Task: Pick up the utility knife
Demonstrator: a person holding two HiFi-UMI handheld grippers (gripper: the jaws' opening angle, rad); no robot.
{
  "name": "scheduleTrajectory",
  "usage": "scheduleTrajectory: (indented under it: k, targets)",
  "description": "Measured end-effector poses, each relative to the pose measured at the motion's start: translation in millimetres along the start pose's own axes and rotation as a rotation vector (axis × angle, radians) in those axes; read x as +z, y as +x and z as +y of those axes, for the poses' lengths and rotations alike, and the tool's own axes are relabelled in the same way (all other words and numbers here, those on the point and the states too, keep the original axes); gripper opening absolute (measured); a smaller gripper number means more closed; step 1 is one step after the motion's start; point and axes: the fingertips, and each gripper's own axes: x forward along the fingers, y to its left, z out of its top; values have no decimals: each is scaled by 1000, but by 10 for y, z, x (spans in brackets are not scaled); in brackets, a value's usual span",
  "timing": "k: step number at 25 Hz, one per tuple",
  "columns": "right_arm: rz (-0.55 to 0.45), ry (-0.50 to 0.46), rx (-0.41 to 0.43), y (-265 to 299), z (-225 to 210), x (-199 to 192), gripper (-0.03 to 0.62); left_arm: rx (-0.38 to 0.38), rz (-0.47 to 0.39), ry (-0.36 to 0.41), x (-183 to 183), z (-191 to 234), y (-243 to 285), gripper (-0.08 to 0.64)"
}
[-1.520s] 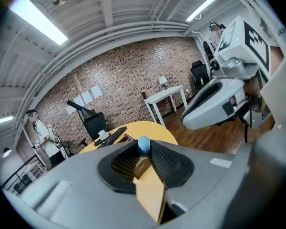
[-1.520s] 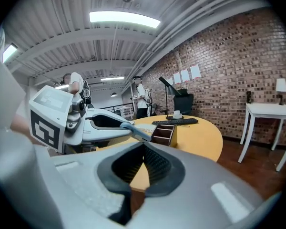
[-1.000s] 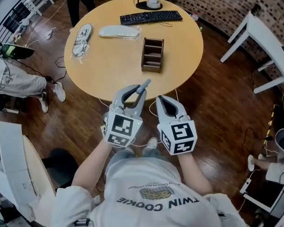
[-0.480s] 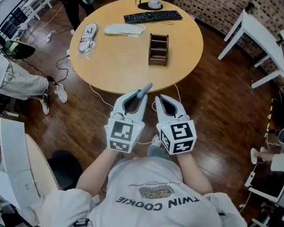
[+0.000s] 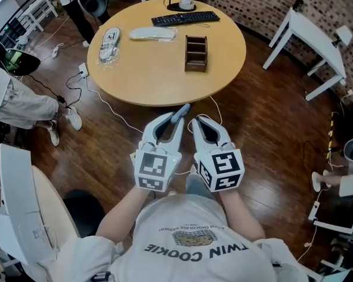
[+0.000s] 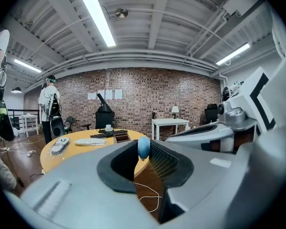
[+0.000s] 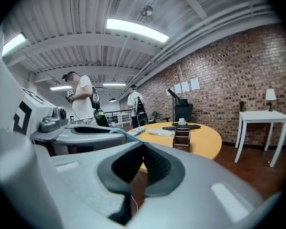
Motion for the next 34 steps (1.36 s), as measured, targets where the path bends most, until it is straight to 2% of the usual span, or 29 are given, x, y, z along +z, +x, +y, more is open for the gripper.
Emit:
scheduleTrajectory:
  k: [13,19,34]
  targets:
    - [8,29,-79,-619,501,-263,0,-47,-11,-52,-176,-333,-684,74]
    - [15,25,-110,-879,587,-350,0,-58,-7,-69,-240,-507,-902,74]
    - [0,2,-74,-1207,756,-378,0,-36,-19,-67,-253,-784,-1207,72]
